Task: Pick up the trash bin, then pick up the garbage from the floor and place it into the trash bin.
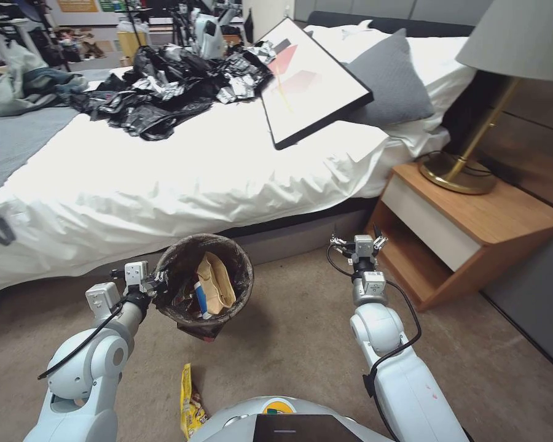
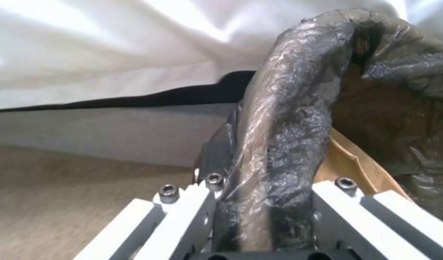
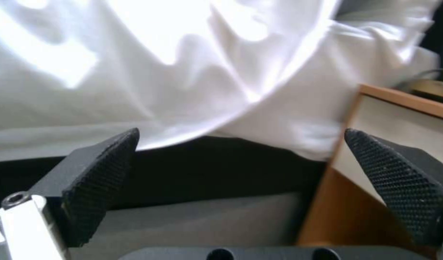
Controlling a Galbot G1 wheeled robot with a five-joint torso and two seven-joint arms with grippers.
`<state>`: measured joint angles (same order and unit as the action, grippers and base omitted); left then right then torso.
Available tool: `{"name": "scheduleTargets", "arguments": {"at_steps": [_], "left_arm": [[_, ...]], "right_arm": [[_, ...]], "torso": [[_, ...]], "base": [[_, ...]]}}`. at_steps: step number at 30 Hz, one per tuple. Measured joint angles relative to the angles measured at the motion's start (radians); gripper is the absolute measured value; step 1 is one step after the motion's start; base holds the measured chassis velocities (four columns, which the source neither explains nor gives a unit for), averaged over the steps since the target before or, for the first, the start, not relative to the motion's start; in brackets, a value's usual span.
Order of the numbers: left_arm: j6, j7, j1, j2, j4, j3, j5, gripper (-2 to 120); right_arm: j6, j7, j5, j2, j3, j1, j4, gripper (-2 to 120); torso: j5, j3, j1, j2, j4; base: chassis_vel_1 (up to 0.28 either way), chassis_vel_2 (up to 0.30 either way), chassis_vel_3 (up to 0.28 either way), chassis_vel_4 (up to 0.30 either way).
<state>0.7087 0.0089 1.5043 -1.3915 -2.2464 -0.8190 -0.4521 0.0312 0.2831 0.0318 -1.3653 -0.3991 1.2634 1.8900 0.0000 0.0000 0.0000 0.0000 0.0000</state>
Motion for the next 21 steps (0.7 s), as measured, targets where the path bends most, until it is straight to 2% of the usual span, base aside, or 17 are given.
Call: {"name": "scheduleTargets", "arguments": {"at_steps": [21], "left_arm": [[-0.006,-0.003,0.002,0.003,-0.005,0.003,-0.006,5]], "right_arm": [[0.012,0.002,-0.009,-0.012,0.015,0.000,-0.003,100]], "torso": [[0.0000,0.000,0.000,0.000,0.0000]], "base": [[0.103,0.095,0.095,0.102]]}}
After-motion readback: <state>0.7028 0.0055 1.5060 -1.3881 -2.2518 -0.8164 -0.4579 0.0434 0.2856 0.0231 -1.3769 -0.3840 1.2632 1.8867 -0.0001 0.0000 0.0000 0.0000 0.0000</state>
